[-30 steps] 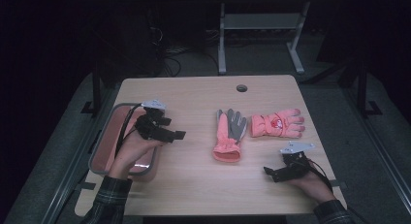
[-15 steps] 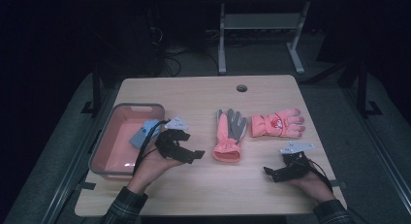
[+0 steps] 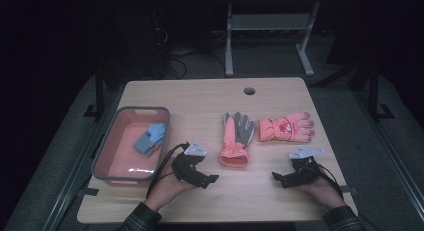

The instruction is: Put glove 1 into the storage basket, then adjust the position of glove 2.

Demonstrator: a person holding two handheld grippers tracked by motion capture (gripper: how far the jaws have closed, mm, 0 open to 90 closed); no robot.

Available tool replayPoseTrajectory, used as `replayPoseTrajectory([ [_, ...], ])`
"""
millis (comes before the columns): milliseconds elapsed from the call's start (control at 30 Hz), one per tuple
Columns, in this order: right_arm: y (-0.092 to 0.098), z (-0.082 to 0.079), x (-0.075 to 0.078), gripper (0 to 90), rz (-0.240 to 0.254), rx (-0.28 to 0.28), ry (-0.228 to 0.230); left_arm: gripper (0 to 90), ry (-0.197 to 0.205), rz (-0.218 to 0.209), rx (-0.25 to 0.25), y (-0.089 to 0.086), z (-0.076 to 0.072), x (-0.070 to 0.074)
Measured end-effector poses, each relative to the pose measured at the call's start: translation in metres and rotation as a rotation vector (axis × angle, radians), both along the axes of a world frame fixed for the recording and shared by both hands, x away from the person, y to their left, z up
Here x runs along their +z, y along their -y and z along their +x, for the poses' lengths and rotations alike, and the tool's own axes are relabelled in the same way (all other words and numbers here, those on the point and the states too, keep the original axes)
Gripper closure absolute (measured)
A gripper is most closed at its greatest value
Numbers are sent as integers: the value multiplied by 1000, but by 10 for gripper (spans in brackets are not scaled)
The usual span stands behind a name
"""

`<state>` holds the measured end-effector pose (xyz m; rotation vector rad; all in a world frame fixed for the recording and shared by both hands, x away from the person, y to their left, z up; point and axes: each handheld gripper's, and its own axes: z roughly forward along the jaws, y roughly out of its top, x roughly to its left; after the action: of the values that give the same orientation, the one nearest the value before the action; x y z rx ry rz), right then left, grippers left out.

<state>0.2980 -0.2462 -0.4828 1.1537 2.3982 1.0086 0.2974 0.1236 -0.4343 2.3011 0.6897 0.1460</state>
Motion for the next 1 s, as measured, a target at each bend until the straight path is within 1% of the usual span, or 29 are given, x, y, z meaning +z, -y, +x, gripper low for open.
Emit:
replayPoseTrajectory([
  [67,0,0,0,16,0,0,0,136,5,15,-3,1,-3,-8],
  [100,0,0,0,16,0,0,1,136,0,27,-4,1,-3,-12],
  [133,0,0,0,16,0,0,0,135,-2,41,-3,0,-3,-19],
  [167,0,0,0,16,0,0,0,135,-2,41,-3,0,-3,-19],
  [267,0,0,0,16,1,-1,1,133,-16,46,3,-2,-4,-29],
  [333,0,0,0,16,1,-1,1,133,-12,46,4,-2,-5,-32],
  [367,0,0,0,16,1,-1,1,127,3,34,9,-2,-7,-33],
  [400,0,0,0,16,0,1,1,127,16,32,-3,-5,-8,-34],
  [467,0,0,0,16,0,1,1,127,22,25,-8,-6,-8,-35],
  [500,0,0,0,16,-1,1,2,127,34,21,-19,-8,-8,-36],
  [533,1,0,0,16,-3,3,0,127,49,9,-19,-10,-8,-37],
  [567,1,0,1,16,-9,1,-8,127,53,-3,-23,-11,-9,-39],
  [633,1,0,4,27,-20,-3,-23,128,86,2,-40,-13,-11,-41],
  [667,1,0,8,73,-8,-9,-32,127,102,-9,-45,-14,-13,-42],
  [700,1,0,8,73,-8,-9,-32,127,102,-9,-45,-14,-13,-42],
  [733,1,0,12,94,4,-24,-39,127,107,-16,-49,-15,-13,-43],
  [767,1,0,15,149,15,-27,-36,127,107,-15,-53,-16,-13,-43],
  [833,-1,0,22,215,40,-19,-18,127,105,-21,-50,-16,-13,-43],
  [867,-3,1,26,287,41,-14,-18,127,104,-22,-48,-16,-13,-43],
  [933,-7,3,31,378,44,6,-19,127,105,-19,-48,-17,-13,-43],
  [1000,-12,5,35,496,52,19,-20,127,105,-18,-49,-16,-13,-43],
])
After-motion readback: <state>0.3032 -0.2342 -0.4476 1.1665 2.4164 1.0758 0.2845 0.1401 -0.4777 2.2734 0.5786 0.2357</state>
